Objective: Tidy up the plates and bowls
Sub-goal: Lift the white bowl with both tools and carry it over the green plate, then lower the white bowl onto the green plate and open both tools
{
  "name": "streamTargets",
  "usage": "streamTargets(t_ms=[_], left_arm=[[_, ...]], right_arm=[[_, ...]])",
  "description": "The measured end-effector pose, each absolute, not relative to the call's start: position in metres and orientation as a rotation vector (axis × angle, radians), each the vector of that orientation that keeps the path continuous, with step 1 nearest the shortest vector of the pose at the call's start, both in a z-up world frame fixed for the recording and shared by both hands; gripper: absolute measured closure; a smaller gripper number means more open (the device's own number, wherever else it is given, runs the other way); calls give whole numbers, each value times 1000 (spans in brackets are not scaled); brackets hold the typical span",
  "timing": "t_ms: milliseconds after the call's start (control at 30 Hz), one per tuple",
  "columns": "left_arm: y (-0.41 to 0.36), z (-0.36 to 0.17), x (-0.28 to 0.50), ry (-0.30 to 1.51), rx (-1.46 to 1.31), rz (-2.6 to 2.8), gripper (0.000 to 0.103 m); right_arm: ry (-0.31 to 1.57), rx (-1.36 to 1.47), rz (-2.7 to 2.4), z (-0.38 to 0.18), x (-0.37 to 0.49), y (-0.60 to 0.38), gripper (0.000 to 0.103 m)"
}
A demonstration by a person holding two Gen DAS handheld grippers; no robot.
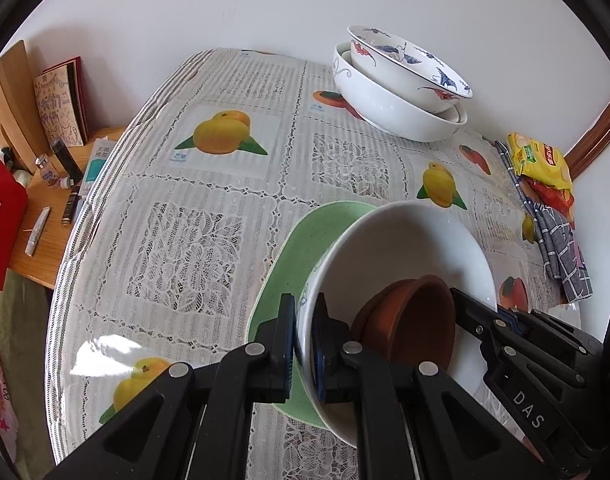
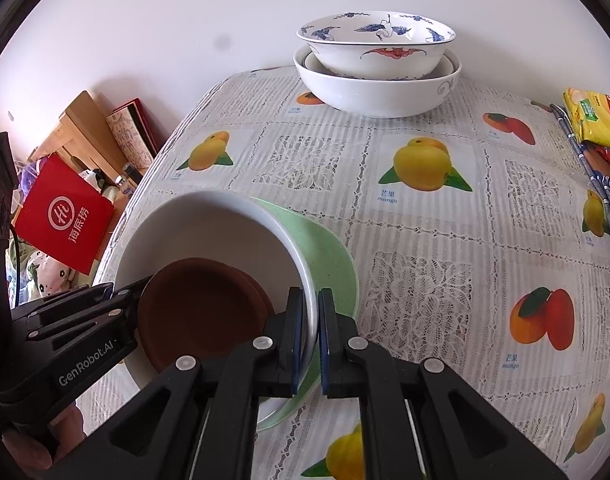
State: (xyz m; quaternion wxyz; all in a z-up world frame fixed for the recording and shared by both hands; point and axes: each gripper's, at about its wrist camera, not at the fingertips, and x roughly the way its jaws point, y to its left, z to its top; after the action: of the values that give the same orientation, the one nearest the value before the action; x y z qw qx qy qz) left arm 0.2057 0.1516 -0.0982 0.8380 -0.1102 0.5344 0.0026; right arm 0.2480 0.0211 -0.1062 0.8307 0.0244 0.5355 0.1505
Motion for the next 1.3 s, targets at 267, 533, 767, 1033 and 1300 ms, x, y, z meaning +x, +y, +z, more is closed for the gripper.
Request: streamTargets(t_ms=[267, 533, 767, 1033, 1300], left_arm=[[156, -105, 210, 1135, -247, -3, 94], [162, -109, 213, 1145, -295, -21, 94], [164, -108, 215, 1154, -299, -27, 93], [167, -103, 213, 1149, -307, -24, 92], [164, -96, 205, 1143, -302, -36, 84]], right_arm=[[1133, 43, 335, -109, 252, 24, 94], [1129, 29, 355, -108, 254, 26, 92], [1129, 8, 358, -106, 254, 28, 91], [1119, -16, 352, -100, 250, 29, 89], [1102, -10, 346, -92, 242, 22, 83]])
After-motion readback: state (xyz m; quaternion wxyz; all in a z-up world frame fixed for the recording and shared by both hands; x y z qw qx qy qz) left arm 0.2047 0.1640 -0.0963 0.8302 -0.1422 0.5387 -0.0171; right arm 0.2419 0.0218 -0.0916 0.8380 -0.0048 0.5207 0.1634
